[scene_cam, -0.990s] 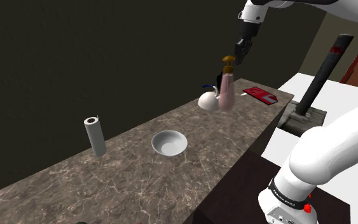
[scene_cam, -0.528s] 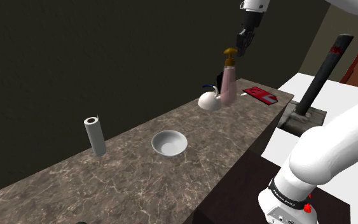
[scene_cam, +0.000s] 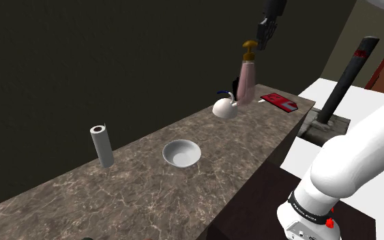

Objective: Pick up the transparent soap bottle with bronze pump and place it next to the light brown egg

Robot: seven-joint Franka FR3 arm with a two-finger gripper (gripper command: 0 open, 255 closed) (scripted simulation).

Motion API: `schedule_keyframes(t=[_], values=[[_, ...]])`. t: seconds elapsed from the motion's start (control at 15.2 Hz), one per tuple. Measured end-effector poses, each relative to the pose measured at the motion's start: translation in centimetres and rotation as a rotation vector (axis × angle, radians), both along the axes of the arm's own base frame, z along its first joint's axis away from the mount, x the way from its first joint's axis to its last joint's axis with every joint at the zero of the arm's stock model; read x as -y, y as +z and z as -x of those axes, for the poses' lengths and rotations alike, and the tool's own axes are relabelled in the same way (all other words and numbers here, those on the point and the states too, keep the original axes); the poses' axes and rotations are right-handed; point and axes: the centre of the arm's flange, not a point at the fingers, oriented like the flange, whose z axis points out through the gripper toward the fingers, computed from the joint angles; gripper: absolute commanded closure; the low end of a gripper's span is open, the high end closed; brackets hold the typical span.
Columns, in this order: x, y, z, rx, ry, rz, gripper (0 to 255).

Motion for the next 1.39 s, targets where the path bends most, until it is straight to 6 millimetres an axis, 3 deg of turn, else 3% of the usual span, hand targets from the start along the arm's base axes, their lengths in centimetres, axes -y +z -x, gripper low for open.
schedule_keyframes(t=[0.79, 1.06, 1.39], values=[[-0.2, 6.2, 0.0, 0.0, 0.0, 0.0, 255], [-3.8, 6.6, 0.1, 0.0, 0.001, -0.001, 255], [-10.6, 6.6, 1.1, 0.0, 0.002, 0.0, 255]])
